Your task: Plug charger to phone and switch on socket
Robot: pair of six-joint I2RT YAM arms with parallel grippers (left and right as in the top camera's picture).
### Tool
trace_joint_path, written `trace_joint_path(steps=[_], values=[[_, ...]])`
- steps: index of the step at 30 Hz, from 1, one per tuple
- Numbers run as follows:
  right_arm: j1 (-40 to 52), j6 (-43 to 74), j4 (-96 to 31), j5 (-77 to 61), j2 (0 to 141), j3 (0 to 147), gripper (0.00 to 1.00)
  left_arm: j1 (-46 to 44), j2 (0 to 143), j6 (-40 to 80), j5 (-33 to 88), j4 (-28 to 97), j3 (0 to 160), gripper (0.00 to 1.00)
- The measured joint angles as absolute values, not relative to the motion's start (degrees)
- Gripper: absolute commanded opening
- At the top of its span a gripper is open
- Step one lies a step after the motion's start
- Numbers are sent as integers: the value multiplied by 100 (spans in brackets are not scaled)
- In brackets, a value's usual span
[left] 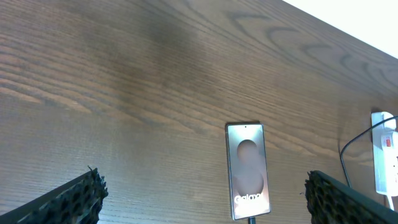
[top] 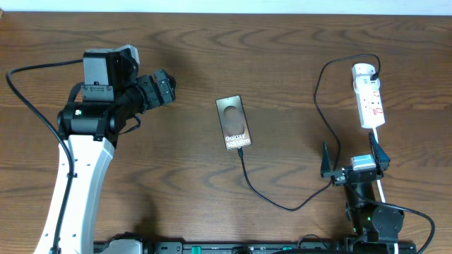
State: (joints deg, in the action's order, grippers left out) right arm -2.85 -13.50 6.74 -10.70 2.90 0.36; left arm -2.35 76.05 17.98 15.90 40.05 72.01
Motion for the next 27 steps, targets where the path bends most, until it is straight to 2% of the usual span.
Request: trace_joint_path(steps=[19,27], values=[[-285,-1350,655,-1090,290,36,99,-235,7605,1798,1590,4005,7201,100],[-285,-1350,-126,-1131,283,36,99,-235,7605,1798,1590,4005,7201,100]])
